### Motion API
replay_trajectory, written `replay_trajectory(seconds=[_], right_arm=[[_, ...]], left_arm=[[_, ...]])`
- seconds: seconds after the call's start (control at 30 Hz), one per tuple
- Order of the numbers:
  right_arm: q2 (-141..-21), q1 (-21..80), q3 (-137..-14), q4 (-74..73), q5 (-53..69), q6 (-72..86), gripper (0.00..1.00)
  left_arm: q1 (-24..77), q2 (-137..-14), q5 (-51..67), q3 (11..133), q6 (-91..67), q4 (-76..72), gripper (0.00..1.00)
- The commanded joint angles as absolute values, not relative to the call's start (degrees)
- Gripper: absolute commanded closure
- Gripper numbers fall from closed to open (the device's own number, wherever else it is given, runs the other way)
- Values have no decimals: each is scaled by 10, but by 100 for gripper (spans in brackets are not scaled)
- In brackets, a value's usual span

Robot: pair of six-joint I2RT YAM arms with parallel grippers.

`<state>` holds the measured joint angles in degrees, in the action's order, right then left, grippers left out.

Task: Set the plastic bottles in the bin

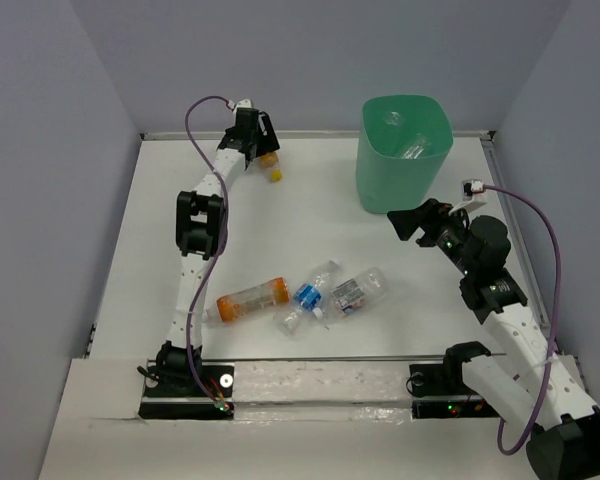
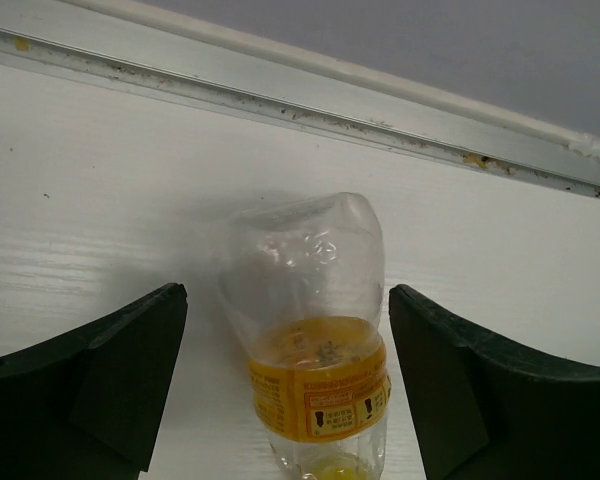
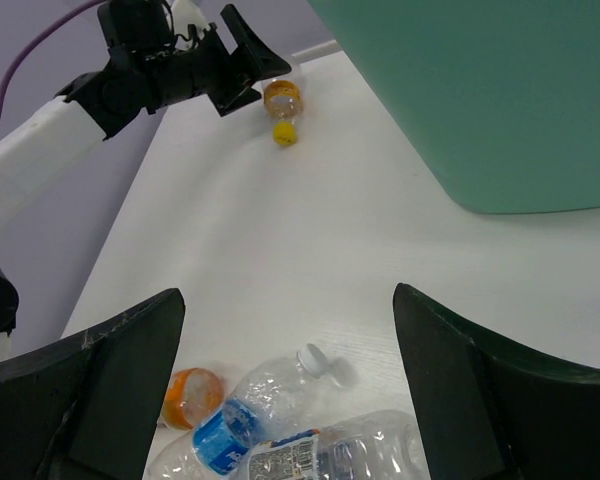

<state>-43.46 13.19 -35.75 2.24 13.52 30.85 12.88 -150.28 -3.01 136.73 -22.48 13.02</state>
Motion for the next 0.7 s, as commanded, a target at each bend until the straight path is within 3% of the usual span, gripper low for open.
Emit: replay_trajectory(seconds=[0.0, 0.17, 0.2, 0.27, 0.3, 0.33, 0.5, 0.67], right_arm=[[-432, 135, -380, 63, 147, 301, 10], [-438, 141, -379, 70, 153, 307, 10], [-439, 141, -379, 70, 152, 307, 10], [-439, 141, -378, 71, 151, 305, 10], [-440, 141, -378, 70, 151, 304, 11], [-441, 141, -379, 70, 152, 303, 11], [-438, 141, -386, 55, 155, 301, 11], [-425, 141, -389, 52, 154, 310, 10]], left_arm=[[134, -1509, -13, 1374, -236, 112, 9], [137, -1516, -6, 1374, -237, 106, 14], [137, -1515, -7, 1369, -237, 105, 26], [138, -1502, -9, 1353, -239, 93, 39], [138, -1495, -11, 1341, -239, 77, 52], [138, -1486, -13, 1319, -239, 68, 55], [138, -1385, -19, 1259, -237, 25, 63], [148, -1212, -10, 1160, -254, -72, 64]])
